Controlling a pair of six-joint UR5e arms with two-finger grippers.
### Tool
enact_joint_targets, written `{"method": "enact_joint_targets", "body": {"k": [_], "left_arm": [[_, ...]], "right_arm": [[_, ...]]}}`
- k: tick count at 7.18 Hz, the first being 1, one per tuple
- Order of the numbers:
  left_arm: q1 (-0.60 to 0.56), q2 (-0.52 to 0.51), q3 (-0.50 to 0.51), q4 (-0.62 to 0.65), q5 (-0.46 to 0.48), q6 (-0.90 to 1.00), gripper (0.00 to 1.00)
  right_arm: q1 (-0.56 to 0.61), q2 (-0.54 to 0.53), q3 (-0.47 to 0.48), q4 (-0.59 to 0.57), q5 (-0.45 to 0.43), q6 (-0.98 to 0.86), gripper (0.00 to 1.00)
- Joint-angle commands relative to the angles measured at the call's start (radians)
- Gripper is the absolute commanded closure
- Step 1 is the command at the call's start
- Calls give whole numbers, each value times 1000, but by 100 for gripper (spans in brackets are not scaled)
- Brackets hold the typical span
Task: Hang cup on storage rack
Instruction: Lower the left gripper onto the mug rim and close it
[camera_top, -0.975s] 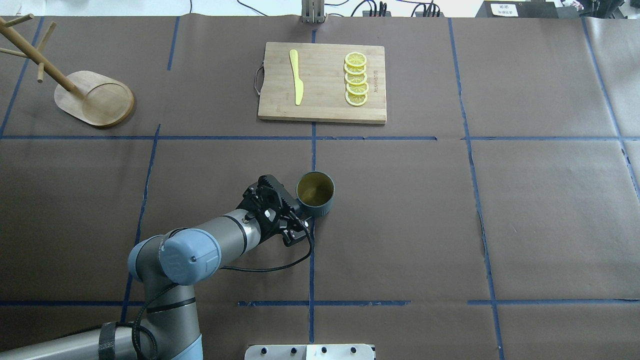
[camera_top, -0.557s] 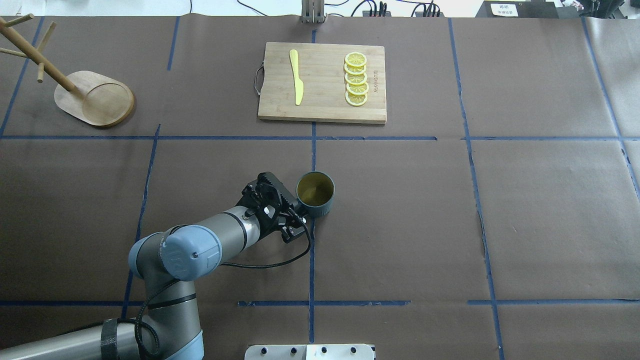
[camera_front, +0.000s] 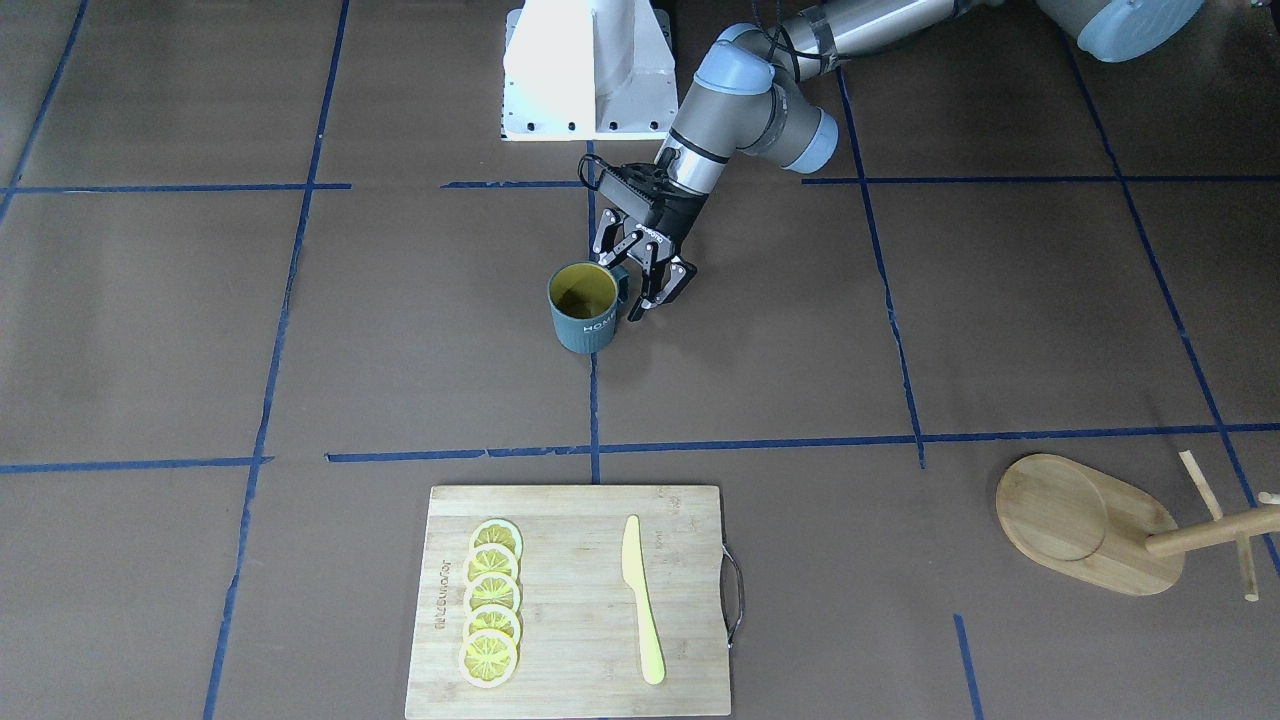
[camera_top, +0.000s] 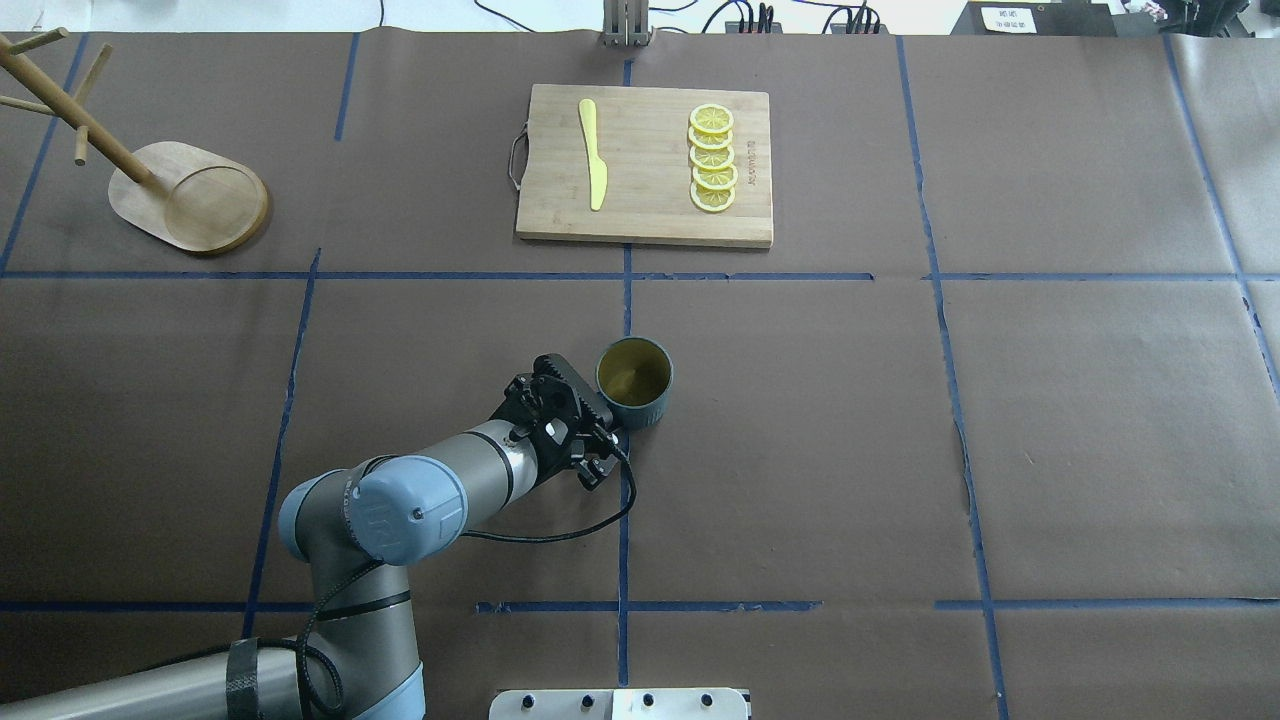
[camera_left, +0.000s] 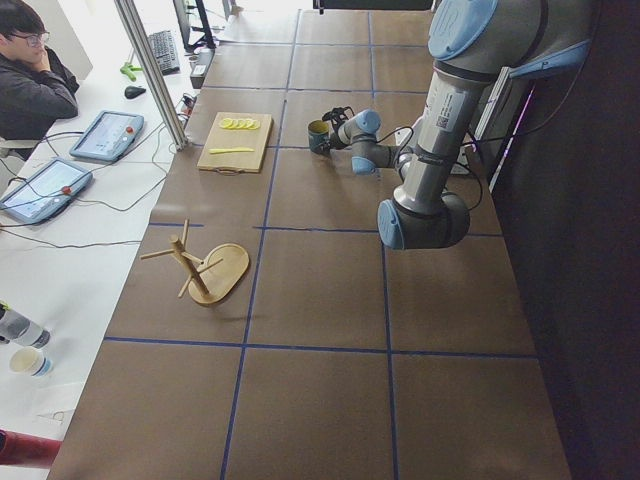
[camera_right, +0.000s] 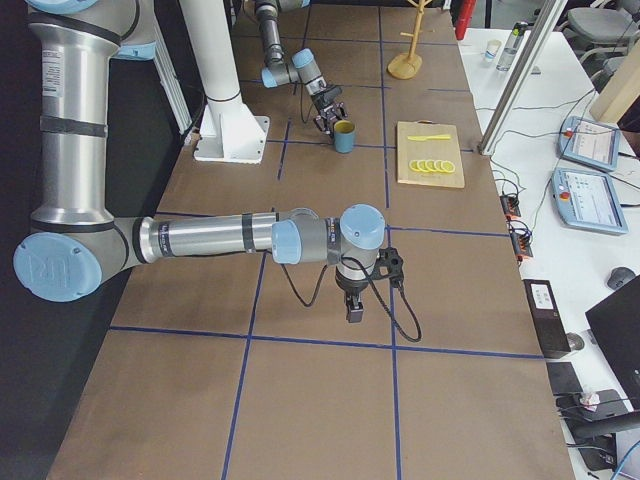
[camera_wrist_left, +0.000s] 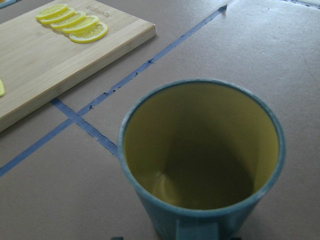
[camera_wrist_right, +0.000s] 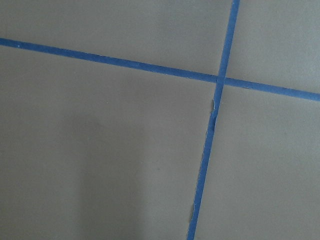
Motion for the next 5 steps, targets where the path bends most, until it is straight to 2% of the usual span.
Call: {"method": "enact_joint_targets", "body": {"k": [1, 5], "left_arm": [[1, -1, -5, -13, 1, -10, 100], [-10, 5, -13, -162, 1, -202, 100]], "right_arm": [[0, 0, -2, 0, 0, -1, 0], [-2, 2, -2, 2, 0, -1, 0]]}}
